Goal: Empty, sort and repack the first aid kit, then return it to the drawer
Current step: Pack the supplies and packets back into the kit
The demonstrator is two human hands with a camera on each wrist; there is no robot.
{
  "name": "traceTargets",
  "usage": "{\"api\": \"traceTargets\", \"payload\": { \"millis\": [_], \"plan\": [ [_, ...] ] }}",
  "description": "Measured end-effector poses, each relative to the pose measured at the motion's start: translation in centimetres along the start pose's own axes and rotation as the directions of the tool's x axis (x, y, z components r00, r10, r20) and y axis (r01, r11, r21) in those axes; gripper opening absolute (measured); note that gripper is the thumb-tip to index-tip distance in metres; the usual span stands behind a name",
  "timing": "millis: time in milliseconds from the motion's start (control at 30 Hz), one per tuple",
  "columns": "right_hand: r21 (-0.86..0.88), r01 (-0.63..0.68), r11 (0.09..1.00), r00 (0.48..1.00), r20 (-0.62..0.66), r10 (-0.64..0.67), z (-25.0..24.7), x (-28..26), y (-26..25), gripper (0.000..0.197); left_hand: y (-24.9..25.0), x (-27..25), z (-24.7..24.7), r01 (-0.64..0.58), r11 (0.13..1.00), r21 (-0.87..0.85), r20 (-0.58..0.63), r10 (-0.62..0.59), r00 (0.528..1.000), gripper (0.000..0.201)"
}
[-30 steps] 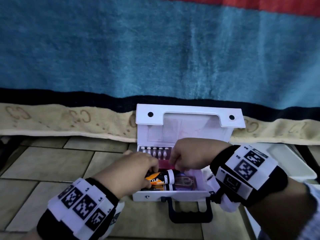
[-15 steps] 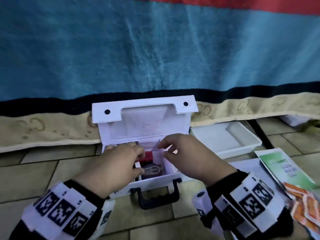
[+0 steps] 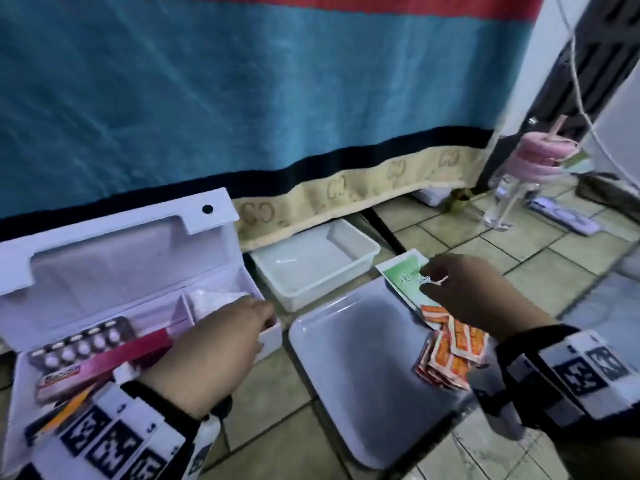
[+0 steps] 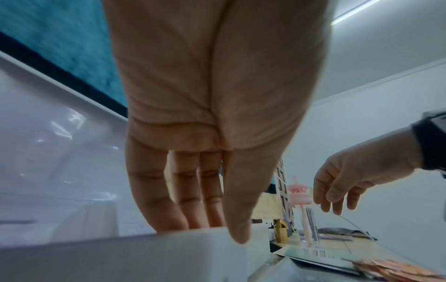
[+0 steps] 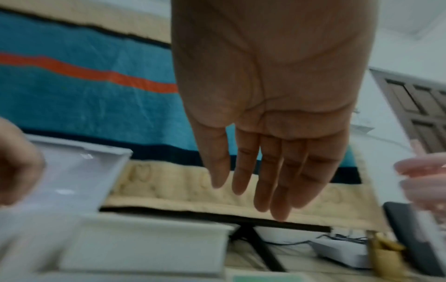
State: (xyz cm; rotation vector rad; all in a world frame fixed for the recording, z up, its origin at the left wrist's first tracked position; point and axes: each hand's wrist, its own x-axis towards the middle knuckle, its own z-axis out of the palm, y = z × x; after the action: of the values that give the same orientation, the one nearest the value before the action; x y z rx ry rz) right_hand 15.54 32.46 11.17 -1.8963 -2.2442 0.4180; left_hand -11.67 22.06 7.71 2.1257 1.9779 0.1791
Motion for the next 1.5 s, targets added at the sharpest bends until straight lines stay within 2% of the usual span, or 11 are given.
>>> {"api": "traceTargets", "payload": {
  "millis": [100,167,267,367,533,867,1033,1167,1267,1333,1500],
  "plan": [
    [-0.155,-0.045,0.987,0.997,0.050,0.054,-0.6,3.4,3.5,0.037,0.3,1.1,0.5,0.068,0.998,0.002,-0.014,-0.068,0.998,0.010],
    [-0.213,-0.061,0.975,0.991,0.105,0.085,-0.3,4.9,4.8,0.047,0.6,1.4,0.6,0.105,0.994,-0.035,-0.038,-0.107,0.994,0.020],
    [-0.308,-0.055,0.950,0.968,0.216,0.126,0.5,6.4,5.7,0.057,1.4,1.9,0.4,0.100,0.992,-0.073,0.042,-0.097,0.994,0.026],
    [-0.329,-0.043,0.943,0.956,0.261,0.135,1.5,7.6,6.1,0.061,2.0,1.9,0.0,0.127,0.991,-0.040,0.046,-0.125,0.991,0.008],
    [-0.332,-0.041,0.942,0.949,0.283,0.141,2.3,9.0,6.2,0.055,2.2,1.4,0.4,0.157,0.987,0.019,-0.044,-0.156,0.987,0.022],
    [0.065,-0.016,0.998,0.997,-0.070,0.021,-2.4,9.3,5.6,0.011,1.5,0.6,0.3,0.203,0.977,-0.066,-0.169,-0.211,0.963,0.016],
    [0.291,0.227,0.929,0.954,-0.261,-0.151,-4.2,6.5,0.9,0.005,1.5,-0.7,-1.7,0.174,0.948,-0.265,-0.325,-0.258,0.910,0.016],
    [0.454,0.376,0.808,0.927,-0.193,-0.322,-3.1,3.1,-6.8,0.020,0.6,-2.1,-3.6,0.152,0.818,-0.555,-0.356,-0.399,0.845,0.018],
    [0.632,0.378,0.677,0.887,-0.039,-0.459,0.2,1.1,-12.3,0.020,-1.2,-3.6,-4.1,0.107,0.580,-0.808,-0.221,-0.467,0.856,0.032],
    [0.703,0.353,0.617,0.850,0.034,-0.525,2.5,0.2,-15.4,0.027,-2.5,-5.1,-4.3,0.051,0.435,-0.899,-0.199,-0.510,0.837,0.028],
    [0.736,0.380,0.561,0.795,0.050,-0.604,5.7,0.6,-20.4,0.035,-7.5,-9.6,-5.2,0.071,0.364,-0.929,-0.222,-0.698,0.681,0.014]
  ]
}}
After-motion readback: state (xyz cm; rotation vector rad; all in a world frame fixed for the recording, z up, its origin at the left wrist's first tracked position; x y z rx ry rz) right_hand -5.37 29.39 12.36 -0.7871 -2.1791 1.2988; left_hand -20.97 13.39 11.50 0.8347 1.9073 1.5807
